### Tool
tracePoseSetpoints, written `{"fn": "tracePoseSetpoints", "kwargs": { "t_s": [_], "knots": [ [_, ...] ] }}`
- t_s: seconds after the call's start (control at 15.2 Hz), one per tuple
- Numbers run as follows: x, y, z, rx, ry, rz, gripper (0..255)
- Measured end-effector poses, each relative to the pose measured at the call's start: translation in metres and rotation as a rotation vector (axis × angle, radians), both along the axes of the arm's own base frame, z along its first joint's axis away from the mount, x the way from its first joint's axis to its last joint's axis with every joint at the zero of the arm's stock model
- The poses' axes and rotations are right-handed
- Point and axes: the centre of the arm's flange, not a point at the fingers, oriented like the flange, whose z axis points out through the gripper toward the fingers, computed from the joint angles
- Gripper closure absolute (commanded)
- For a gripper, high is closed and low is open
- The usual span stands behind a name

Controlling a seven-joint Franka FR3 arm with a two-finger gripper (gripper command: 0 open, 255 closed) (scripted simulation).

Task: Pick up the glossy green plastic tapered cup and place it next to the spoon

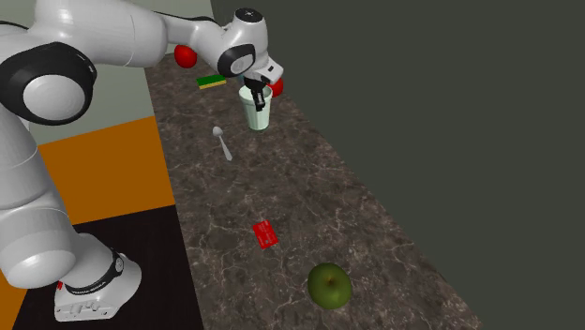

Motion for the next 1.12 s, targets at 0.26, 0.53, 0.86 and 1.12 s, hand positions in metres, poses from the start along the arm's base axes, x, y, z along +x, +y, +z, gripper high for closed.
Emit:
{"fn": "tracePoseSetpoints", "kwargs": {
  "t_s": [0.26, 0.53, 0.86, 1.12],
  "knots": [
    [-0.001, -0.001, -0.022, 0.0, 0.0, 0.0, 255],
    [-0.001, 0.0, -0.029, 0.0, 0.0, 0.0, 255],
    [-0.001, 0.0, -0.029, 0.0, -0.001, 0.0, 0],
    [-0.001, 0.0, -0.029, 0.001, -0.001, 0.0, 0]
  ]
}}
